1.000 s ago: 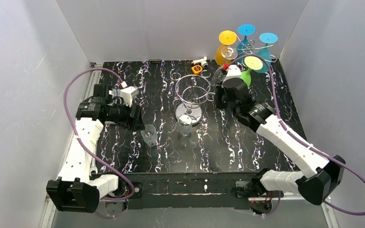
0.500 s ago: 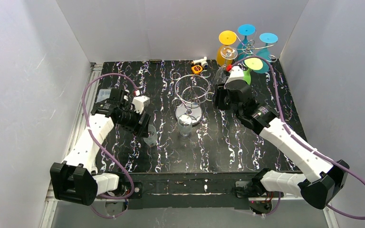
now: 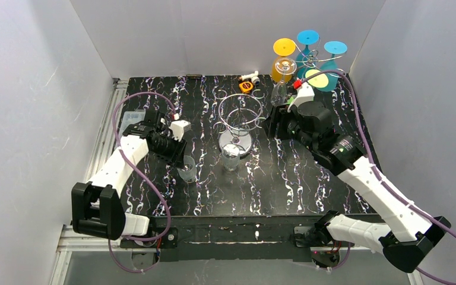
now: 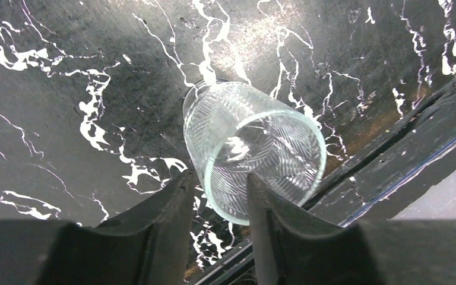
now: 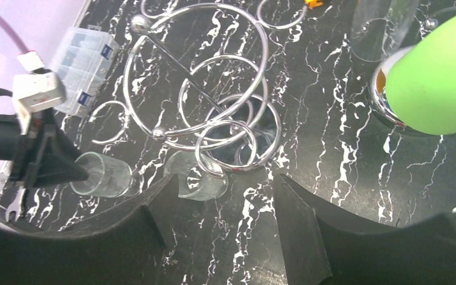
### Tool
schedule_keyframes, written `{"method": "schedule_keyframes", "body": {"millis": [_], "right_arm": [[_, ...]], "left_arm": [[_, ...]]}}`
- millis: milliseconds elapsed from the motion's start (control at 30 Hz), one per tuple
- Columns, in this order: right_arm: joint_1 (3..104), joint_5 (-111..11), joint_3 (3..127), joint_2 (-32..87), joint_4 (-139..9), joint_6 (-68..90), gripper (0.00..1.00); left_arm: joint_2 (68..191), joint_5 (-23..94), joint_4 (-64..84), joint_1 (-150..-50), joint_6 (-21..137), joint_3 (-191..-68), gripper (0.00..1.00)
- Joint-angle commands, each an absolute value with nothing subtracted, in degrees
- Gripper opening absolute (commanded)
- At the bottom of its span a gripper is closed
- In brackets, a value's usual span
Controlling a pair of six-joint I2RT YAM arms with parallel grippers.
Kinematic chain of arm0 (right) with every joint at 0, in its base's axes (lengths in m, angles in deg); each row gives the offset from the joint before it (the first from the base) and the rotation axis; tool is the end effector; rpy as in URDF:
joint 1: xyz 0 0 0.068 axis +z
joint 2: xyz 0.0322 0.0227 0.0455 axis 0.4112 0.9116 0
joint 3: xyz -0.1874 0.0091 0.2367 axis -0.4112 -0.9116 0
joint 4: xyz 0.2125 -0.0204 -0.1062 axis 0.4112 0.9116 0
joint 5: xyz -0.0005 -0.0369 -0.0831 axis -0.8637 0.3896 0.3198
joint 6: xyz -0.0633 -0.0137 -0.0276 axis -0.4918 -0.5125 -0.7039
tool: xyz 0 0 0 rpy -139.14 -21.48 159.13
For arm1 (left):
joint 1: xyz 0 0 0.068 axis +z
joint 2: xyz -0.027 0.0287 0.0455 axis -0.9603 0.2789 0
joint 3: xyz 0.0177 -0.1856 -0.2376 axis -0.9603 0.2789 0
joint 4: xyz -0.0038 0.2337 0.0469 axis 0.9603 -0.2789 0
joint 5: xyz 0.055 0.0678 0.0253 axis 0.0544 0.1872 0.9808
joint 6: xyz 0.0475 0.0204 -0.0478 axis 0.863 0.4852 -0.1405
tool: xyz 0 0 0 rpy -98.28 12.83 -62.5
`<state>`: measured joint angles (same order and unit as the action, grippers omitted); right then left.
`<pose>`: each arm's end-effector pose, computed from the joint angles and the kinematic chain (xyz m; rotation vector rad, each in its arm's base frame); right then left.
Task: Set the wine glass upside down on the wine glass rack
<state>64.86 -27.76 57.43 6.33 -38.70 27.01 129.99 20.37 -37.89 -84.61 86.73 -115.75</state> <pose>0.1649 0.1227 0.4166 -0.1276 1.9184 0.5148 0.2258 -0.0664 0.2761 0.7643 2.5007 -0.5070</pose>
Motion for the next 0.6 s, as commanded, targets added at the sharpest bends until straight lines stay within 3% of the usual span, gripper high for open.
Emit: {"method": "schedule_keyframes", "body": {"millis": [0, 167, 400, 567], "right_arm": [[65.06, -30.06, 62.07, 5.94, -37.54, 27.55, 0.69], [65.06, -31.61, 65.04, 6.09, -36.07, 27.71, 0.78], [65.06, -37.39, 67.03, 6.1, -37.94, 31.03, 0.86], [65.07, -40.45, 69.77, 6.8, -40.31, 33.99, 0.89]], "left_arm": [[131.59, 18.94, -36.08, -84.83, 87.64, -114.97, 0.29], [129.43, 19.87, -37.71, -84.81, 89.33, -116.53, 0.0], [116.39, 19.76, -47.34, -84.85, 95.52, -129.78, 0.0], [105.82, 18.42, -44.35, -84.87, 99.67, -139.78, 0.0]]}}
